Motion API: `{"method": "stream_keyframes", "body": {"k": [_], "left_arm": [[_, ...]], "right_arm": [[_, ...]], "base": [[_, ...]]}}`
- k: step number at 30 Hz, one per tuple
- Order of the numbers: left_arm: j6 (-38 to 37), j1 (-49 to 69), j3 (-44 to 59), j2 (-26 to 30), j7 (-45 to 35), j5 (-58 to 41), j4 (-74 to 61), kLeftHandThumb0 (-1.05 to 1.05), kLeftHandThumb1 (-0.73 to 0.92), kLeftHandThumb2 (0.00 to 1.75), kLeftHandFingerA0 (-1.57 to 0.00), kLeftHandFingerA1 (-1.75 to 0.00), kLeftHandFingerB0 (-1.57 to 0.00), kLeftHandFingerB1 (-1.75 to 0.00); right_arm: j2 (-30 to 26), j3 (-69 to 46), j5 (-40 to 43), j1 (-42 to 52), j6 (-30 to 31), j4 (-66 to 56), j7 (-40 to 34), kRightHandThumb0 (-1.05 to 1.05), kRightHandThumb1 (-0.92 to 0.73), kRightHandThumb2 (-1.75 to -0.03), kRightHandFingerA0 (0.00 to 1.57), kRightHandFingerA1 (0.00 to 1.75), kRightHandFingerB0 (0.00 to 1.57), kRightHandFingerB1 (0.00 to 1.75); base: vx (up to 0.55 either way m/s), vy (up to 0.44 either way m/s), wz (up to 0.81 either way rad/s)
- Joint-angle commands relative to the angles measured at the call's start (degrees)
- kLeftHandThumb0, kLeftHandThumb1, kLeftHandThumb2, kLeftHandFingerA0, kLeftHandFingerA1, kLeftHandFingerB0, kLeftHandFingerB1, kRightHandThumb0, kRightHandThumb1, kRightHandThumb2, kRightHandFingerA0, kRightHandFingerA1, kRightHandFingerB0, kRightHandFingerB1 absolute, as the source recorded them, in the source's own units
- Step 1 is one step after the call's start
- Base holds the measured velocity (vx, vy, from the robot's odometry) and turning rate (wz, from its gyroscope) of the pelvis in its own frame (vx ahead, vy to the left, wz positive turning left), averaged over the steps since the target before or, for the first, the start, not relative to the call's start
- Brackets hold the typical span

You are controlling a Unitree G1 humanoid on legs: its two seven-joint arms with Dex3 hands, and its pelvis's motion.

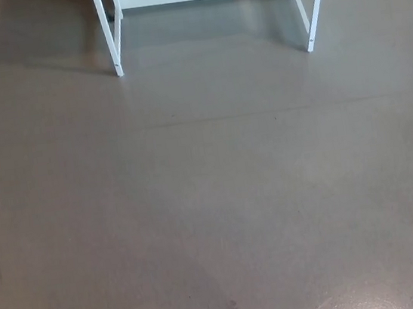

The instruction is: The robot walk towards a table in front and uses its left hand to pickup a tennis ball on the left side and put it in a container on the right hand side

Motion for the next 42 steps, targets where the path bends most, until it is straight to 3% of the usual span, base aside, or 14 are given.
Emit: {"method": "stream_keyframes", "body": {"k": [1, 2, 3, 4, 8, 20, 21, 22, 34, 35, 42], "left_arm": [[2.6, 2.7, 1.3, -0.3, -5.0, -6.5, -5.0, 0.06, 0.79, 0.64, -0.29, -0.36, -0.19, -0.30], [2.5, 2.8, 1.1, -0.2, -4.6, -6.0, -4.8, 0.06, 0.79, 0.64, -0.29, -0.36, -0.19, -0.30], [2.0, 3.6, 1.0, -0.2, -4.9, -5.9, -4.8, 0.04, 0.57, 0.97, -0.19, -0.51, -0.11, -0.46], [1.6, 3.9, 1.0, -0.1, -5.0, -5.9, -4.7, 0.04, 0.57, 0.98, -0.18, -0.51, -0.11, -0.47], [0.5, 4.8, 0.5, -0.2, -4.3, -5.1, -4.6, 0.04, 0.54, 0.96, -0.20, -0.52, -0.14, -0.47], [-0.7, 6.1, -1.5, 0.4, -3.2, -3.3, -5.9, 0.03, 0.53, 0.95, -0.23, -0.53, -0.14, -0.48], [-0.9, 6.0, -1.6, 0.4, -3.0, -3.2, -5.5, 0.04, 0.53, 0.95, -0.24, -0.53, -0.14, -0.48], [-1.1, 5.9, -1.5, 0.5, -3.0, -3.2, -5.1, 0.04, 0.53, 0.95, -0.23, -0.53, -0.14, -0.47], [-2.0, 5.8, -1.7, 0.9, -3.0, -3.5, -4.4, 0.04, 0.53, 0.95, -0.24, -0.53, -0.14, -0.48], [-2.1, 5.7, -1.7, 0.9, -2.8, -3.4, -4.3, 0.03, 0.52, 0.94, -0.25, -0.53, -0.15, -0.48], [-2.6, 5.0, -2.3, 1.2, -2.3, -2.8, -4.0, 0.02, 0.52, 0.94, -0.24, -0.53, -0.13, -0.47]], "right_arm": [[-2.3, -2.6, 2.8, -0.5, -6.9, 4.0, 2.6, -0.14, -0.38, -0.85, 0.37, 0.60, 0.18, 0.51], [-2.9, -2.2, 1.4, -0.5, -7.9, 4.9, 1.8, -0.14, -0.38, -0.85, 0.37, 0.60, 0.18, 0.51], [-3.3, -1.3, -0.3, 0.0, -9.1, 5.5, 0.7, -0.15, -0.38, -0.85, 0.36, 0.59, 0.18, 0.50], [-3.5, -0.9, -0.8, -0.1, -10.5, 6.8, 0.7, -0.17, -0.38, -0.85, 0.35, 0.59, 0.17, 0.50], [-3.9, 0.0, -1.3, -0.2, -13.6, 9.7, 0.4, -0.19, -0.37, -0.84, 0.35, 0.59, 0.18, 0.50], [-4.6, 2.2, -2.7, 0.1, -15.2, 9.8, -1.3, -0.21, -0.37, -0.84, 0.36, 0.59, 0.18, 0.50], [-4.7, 2.4, -2.9, 0.1, -14.9, 9.9, -1.6, -0.27, -0.55, -0.56, 0.45, 0.44, 0.30, 0.34], [-4.6, 2.7, -2.9, 1.0, -14.5, 8.0, -1.8, -0.20, -0.37, -0.85, 0.37, 0.60, 0.18, 0.50], [-5.9, 5.2, -4.9, -0.7, -17.4, 11.7, -3.7, -0.21, -0.37, -0.85, 0.40, 0.61, 0.19, 0.51], [-6.0, 5.3, -5.1, -1.0, -17.6, 12.3, -3.9, -0.25, -0.54, -0.56, 0.47, 0.46, 0.31, 0.35], [-6.4, 6.5, -6.4, -1.3, -18.0, 11.6, -5.0, -0.26, -0.55, -0.56, 0.46, 0.46, 0.32, 0.36]], "base": [[0.00, 0.000, 0.00], [0.00, 0.000, 0.00], [0.00, 0.000, 0.00], [0.00, 0.000, 0.00], [0.00, 0.000, 0.00], [0.01, 0.014, 0.06], [-0.03, 0.060, 0.22], [0.00, 0.000, 0.00], [0.13, 0.283, -0.19], [0.19, 0.074, -0.01], [0.18, -0.042, 0.11]]}}
